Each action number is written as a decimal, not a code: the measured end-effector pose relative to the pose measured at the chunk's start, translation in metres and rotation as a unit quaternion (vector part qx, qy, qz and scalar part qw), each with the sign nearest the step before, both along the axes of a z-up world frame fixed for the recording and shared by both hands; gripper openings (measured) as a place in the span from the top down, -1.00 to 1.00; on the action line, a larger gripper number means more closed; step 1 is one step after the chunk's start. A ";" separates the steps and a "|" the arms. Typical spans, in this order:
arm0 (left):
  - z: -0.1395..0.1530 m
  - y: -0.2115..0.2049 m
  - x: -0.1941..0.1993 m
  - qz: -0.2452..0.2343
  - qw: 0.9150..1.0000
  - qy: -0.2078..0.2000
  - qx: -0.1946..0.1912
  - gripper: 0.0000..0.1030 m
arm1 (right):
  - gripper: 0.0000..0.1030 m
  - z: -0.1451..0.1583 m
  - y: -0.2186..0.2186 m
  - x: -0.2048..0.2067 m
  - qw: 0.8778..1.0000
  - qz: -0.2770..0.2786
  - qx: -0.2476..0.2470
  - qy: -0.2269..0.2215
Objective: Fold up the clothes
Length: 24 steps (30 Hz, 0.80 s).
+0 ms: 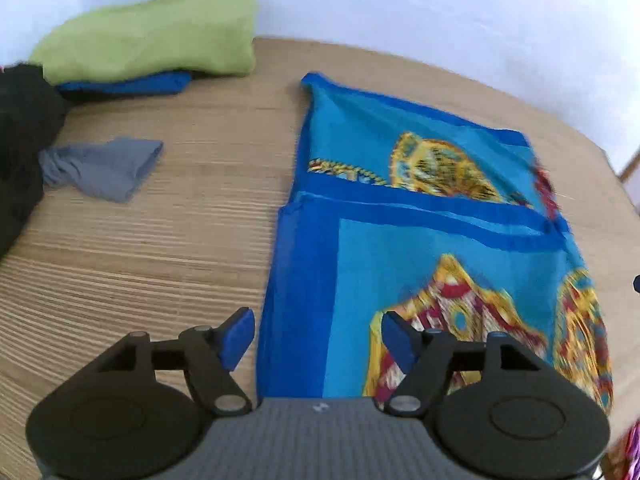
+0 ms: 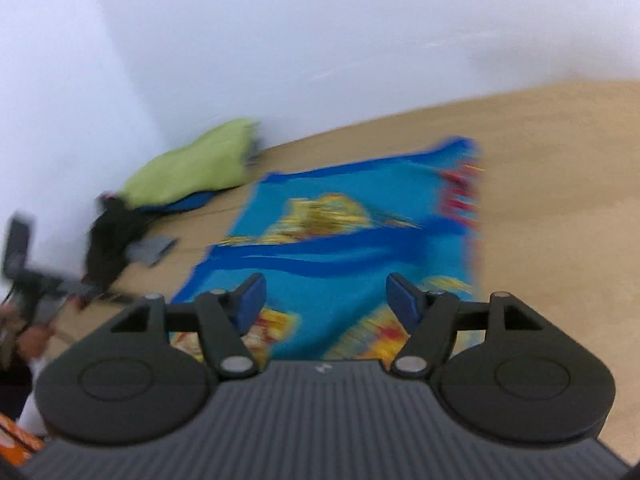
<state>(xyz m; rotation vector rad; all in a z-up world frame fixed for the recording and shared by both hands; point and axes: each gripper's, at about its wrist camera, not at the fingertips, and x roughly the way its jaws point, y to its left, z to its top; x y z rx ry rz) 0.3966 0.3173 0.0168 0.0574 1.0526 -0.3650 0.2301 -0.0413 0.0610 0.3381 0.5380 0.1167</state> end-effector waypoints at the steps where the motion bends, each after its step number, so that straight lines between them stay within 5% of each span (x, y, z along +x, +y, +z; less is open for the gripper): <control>1: -0.006 -0.003 0.007 0.011 1.000 0.005 0.004 -0.38 | -0.35 -0.002 0.011 0.016 0.999 0.032 -0.014 0.000; 6: -0.023 0.010 0.011 0.023 1.000 0.021 -0.003 -0.35 | -0.34 -0.014 0.074 0.108 0.979 0.183 -0.088 0.018; 10: -0.025 0.026 0.020 -0.015 1.000 -0.020 0.000 -0.35 | -0.32 -0.021 0.128 0.178 0.948 0.288 -0.136 0.018; 15: -0.017 0.049 0.038 -0.076 0.994 -0.042 -0.062 -0.37 | -0.32 -0.042 0.171 0.248 0.915 0.359 -0.178 0.047; 21: -0.019 0.047 0.057 -0.136 0.986 -0.053 -0.080 -0.43 | -0.32 -0.064 0.197 0.279 0.872 0.420 -0.239 0.079; 24: -0.030 0.039 0.069 -0.155 0.985 -0.049 -0.060 -0.43 | -0.11 -0.068 0.203 0.272 0.861 0.438 -0.246 0.079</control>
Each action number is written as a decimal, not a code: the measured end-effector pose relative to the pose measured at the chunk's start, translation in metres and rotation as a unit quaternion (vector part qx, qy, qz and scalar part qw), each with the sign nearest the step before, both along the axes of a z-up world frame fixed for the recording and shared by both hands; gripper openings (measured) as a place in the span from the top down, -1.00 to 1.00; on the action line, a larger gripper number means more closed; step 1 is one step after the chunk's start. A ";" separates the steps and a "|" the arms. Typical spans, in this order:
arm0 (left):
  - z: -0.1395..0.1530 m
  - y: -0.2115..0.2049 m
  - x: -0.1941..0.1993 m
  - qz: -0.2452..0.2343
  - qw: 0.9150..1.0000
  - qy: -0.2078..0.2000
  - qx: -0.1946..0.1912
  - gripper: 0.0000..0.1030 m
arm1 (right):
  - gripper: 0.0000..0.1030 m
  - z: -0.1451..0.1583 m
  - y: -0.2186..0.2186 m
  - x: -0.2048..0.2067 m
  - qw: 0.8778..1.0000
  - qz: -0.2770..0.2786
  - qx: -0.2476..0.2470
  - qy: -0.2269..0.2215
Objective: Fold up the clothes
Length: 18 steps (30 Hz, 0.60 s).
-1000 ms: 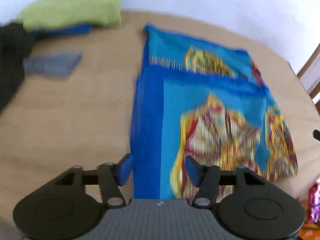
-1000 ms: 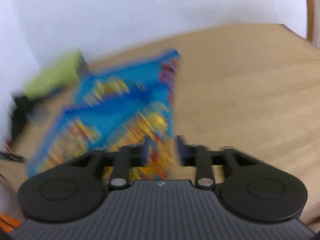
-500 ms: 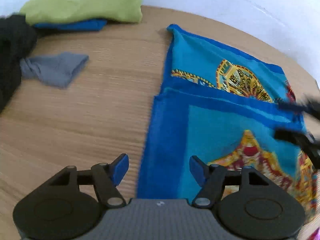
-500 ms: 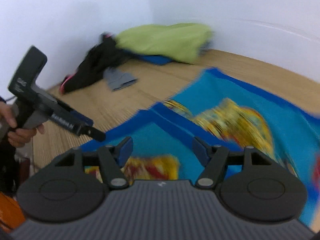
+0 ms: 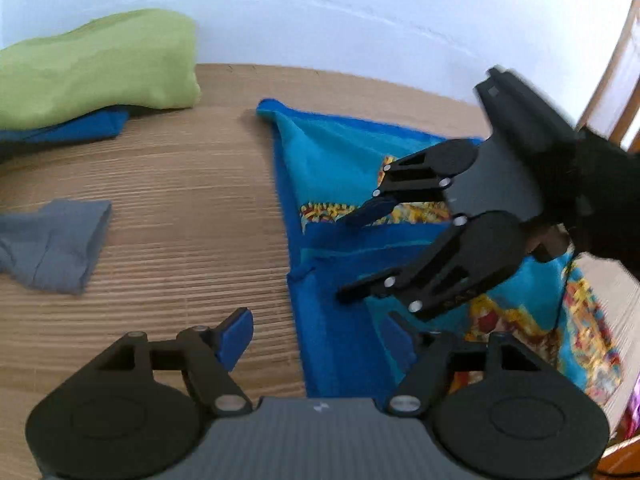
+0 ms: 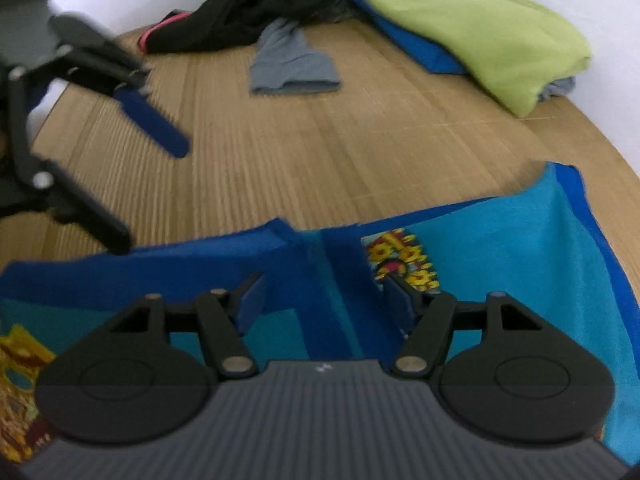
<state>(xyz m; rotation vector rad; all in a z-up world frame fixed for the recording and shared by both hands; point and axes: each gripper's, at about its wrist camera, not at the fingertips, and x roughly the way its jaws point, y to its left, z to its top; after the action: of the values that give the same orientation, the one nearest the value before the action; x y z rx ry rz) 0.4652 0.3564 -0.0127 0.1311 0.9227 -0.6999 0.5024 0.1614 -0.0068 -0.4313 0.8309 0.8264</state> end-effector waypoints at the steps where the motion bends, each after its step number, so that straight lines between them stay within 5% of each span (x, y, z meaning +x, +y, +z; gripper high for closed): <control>1: -0.003 -0.001 0.004 -0.005 1.000 0.000 0.005 -0.43 | 0.37 0.001 0.000 -0.004 1.000 0.000 0.005 -0.003; 2: -0.006 -0.003 0.009 -0.011 1.000 -0.001 0.009 -0.43 | 0.79 0.003 0.000 -0.007 1.000 0.000 0.009 -0.007; 3: -0.007 -0.004 0.013 -0.018 1.000 -0.001 0.008 -0.43 | 0.82 0.004 0.000 -0.010 1.000 0.000 0.014 -0.010; 14: -0.021 -0.045 0.040 -0.159 0.986 -0.045 -0.027 -0.44 | 0.88 0.035 -0.012 -0.045 0.997 -0.007 0.065 -0.047; 18: -0.030 -0.058 0.046 -0.189 0.980 -0.035 -0.054 -0.07 | 0.88 0.041 -0.013 -0.050 0.996 -0.007 0.073 -0.056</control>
<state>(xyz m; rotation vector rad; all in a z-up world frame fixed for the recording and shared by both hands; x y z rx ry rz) 0.5108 0.2981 -0.0430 0.2363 0.7972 -1.0892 0.4521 0.1480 0.0343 -0.3396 0.6632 0.8370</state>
